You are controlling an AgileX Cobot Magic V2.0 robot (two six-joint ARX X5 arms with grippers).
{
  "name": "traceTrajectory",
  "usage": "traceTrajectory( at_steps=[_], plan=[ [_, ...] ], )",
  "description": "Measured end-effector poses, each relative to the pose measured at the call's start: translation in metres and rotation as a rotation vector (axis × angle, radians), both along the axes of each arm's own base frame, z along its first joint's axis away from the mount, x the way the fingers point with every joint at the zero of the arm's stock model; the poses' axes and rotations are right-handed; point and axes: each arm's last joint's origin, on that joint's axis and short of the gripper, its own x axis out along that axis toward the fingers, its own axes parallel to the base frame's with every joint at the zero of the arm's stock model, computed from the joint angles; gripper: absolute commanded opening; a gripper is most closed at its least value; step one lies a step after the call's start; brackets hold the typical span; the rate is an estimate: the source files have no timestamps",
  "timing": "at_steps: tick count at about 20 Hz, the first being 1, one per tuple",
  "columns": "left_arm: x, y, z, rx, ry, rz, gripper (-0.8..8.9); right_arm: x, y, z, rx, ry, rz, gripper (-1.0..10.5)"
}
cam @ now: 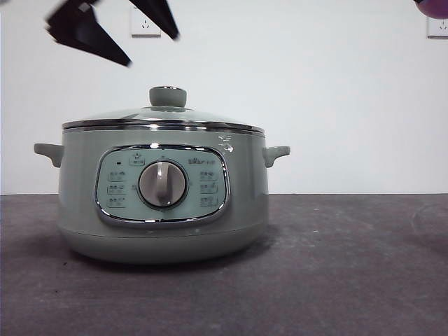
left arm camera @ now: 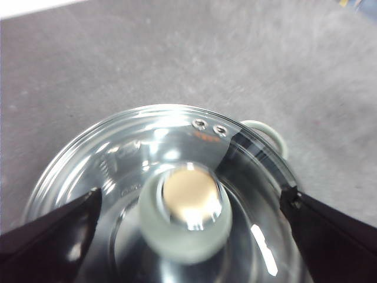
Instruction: Pick up the egg,open the lid,put the egg in the pot,close the lid
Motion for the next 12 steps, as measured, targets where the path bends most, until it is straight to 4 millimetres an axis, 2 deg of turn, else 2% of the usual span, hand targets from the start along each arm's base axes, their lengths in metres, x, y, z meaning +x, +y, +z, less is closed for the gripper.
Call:
traceTrajectory(
  at_steps=[4, 10, 12],
  plan=[
    [0.025, -0.018, -0.02, 0.05, 0.059, -0.011, 6.28, 0.0, 0.0, 0.0, 0.0, 0.0, 0.0, -0.1],
    [0.033, -0.024, -0.036, 0.1, 0.09, 0.017, 6.21, 0.0, 0.0, 0.0, 0.001, -0.001, 0.0, -0.1],
    [0.032, -0.027, -0.037, 0.114, 0.096, 0.019, 5.34, 0.0, 0.0, 0.001, 0.004, -0.008, 0.0, -0.1]
  ],
)
